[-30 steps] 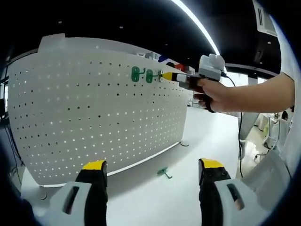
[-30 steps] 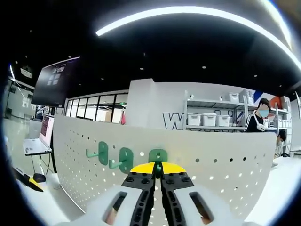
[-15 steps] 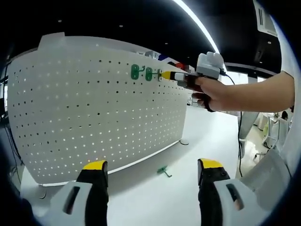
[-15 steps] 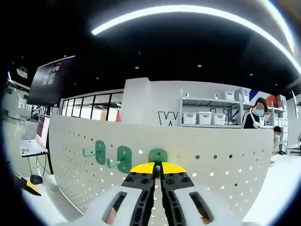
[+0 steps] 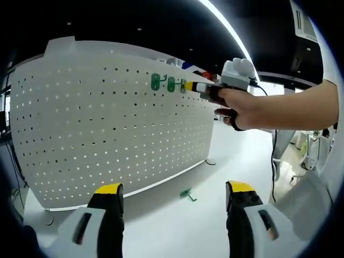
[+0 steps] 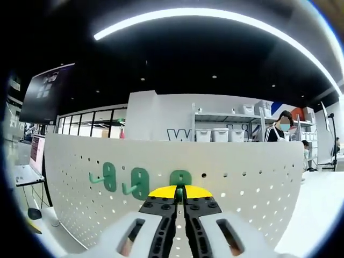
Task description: Insert the hook assembly into the mounting plate slot until the hook locks in place.
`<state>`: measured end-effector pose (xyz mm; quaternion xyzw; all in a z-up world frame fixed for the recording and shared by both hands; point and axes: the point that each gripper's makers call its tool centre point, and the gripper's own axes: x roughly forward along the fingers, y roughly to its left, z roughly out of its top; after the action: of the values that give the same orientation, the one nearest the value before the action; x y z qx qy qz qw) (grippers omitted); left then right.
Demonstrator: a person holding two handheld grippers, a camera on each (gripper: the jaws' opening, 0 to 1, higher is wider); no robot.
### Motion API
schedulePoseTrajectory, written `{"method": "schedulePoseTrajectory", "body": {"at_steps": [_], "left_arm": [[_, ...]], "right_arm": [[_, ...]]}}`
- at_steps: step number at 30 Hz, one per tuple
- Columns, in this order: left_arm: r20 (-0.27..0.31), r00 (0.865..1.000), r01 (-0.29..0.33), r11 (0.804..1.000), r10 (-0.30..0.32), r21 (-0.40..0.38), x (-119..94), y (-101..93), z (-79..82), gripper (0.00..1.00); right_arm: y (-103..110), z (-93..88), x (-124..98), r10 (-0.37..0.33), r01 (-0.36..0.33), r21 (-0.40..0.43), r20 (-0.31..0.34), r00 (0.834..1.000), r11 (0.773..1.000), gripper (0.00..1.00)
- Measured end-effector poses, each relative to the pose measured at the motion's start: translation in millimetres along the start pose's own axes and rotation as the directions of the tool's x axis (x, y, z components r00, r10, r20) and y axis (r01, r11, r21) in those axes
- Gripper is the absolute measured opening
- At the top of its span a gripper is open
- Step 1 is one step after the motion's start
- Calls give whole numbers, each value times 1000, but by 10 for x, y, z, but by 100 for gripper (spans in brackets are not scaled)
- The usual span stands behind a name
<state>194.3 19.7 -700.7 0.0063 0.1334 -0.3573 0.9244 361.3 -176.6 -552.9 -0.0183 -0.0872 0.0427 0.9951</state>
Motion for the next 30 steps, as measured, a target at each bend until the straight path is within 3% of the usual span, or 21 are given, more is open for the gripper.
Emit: {"method": "schedulePoseTrajectory", "body": {"at_steps": [30], "left_arm": [[-4,1000,13,1000,-13,2,12,-27,-21,80]], "right_arm": [[9,-12,-7,10,-10,3,3,1000,1000,3]]}}
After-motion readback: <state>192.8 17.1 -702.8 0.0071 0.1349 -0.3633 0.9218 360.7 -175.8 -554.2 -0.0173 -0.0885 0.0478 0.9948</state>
